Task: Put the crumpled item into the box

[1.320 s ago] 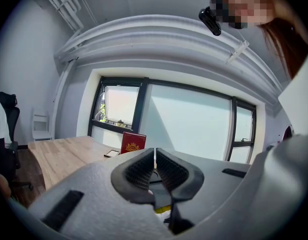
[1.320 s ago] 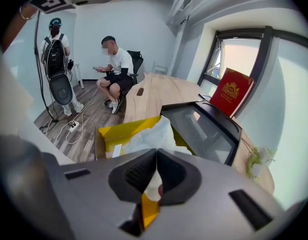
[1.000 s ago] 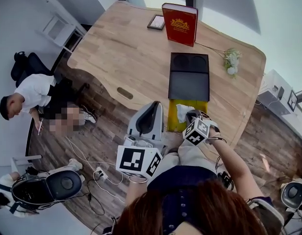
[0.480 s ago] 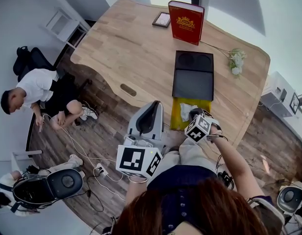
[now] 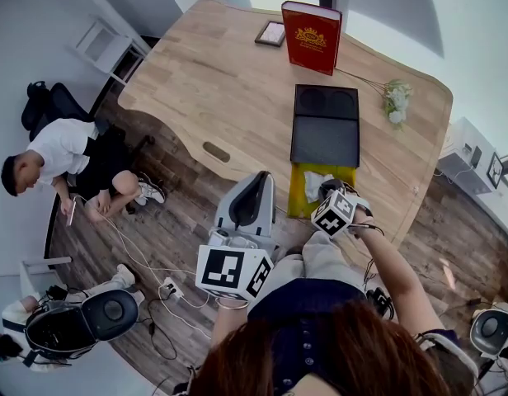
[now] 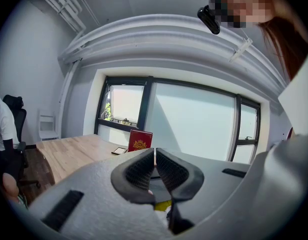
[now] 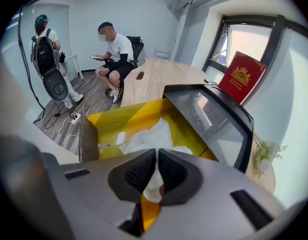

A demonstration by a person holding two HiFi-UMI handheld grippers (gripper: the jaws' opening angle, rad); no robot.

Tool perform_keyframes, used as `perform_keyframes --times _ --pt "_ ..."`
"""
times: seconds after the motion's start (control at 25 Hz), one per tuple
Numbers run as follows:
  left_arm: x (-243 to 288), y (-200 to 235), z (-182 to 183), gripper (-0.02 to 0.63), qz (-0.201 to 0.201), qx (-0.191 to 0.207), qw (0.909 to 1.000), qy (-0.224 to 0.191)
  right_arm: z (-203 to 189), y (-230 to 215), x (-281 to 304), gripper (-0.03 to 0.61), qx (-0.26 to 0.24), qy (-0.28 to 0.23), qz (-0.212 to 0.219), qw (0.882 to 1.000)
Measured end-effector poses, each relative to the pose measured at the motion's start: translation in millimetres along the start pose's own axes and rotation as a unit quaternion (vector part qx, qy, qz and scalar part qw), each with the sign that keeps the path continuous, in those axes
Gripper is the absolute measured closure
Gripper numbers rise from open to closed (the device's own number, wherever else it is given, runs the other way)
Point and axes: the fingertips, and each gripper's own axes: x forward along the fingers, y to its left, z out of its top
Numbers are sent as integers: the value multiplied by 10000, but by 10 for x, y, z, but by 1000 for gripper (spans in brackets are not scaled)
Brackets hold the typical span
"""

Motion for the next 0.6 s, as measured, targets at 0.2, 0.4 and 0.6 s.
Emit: perform_keyframes --times 0.2,0.4,0.6 --pt "16 72 -8 578 -68 -15 10000 18 22 -39 49 549 62 72 -54 9999" --pt "-82 34 -17 578 -104 -47 9999 -18 -15 -41 -43 549 61 86 -172 9998" --pt "-117 45 -11 578 -219 -72 9997 -59 36 -52 -124 549 130 38 -298 9995"
